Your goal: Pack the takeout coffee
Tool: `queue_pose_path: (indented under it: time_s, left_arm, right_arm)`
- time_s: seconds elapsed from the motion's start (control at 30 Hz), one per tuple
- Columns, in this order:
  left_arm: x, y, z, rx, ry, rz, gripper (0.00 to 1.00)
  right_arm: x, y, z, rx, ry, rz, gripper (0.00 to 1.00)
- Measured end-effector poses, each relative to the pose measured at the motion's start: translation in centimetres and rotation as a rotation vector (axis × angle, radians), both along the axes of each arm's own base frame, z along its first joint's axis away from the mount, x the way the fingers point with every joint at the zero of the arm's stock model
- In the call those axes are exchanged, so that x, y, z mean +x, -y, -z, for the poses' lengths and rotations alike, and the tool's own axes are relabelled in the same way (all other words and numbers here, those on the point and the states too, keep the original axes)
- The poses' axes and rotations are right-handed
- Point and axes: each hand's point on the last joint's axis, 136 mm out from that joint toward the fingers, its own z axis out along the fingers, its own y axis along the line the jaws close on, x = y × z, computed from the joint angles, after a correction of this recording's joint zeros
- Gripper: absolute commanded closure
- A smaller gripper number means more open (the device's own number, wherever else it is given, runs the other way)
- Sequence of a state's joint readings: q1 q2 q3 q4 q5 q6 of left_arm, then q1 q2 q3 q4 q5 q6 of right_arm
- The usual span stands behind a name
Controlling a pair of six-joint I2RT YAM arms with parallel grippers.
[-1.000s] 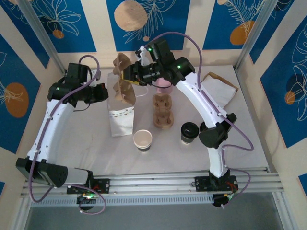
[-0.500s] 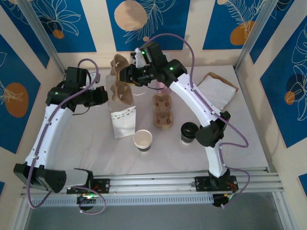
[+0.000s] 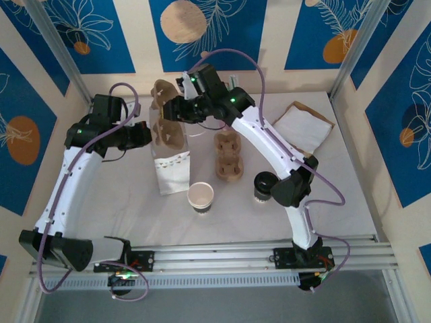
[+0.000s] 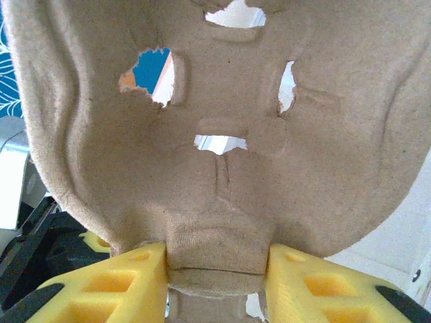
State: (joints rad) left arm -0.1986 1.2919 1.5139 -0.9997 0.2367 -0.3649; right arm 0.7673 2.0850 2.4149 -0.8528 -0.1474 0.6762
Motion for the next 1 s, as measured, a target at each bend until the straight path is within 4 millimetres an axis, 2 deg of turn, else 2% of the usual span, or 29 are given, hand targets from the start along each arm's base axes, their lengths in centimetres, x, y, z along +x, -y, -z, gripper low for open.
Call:
queue_pose_path:
  time_s: [0.33, 0.67, 1.0]
  left_arm:
    - [-0.1, 0.0, -0.3, -0.004, 0.018, -0.001, 1.0]
    - [-0.4, -0.1, -0.3, -0.006, 0.023, -0.003, 1.0]
    - [-0.5, -0.2, -0.1, -0.014, 0.03, -0.017, 1.0]
  right_arm:
    - [-0.3, -0.4, 0.2, -0.01, 0.007, -0.005, 0.6]
    - [-0.2, 0.1, 3.9, -0.087, -0.051, 0.014, 0.61]
    - [-0.8, 0.9, 5.3, -0.155, -0.096, 0.048, 0.61]
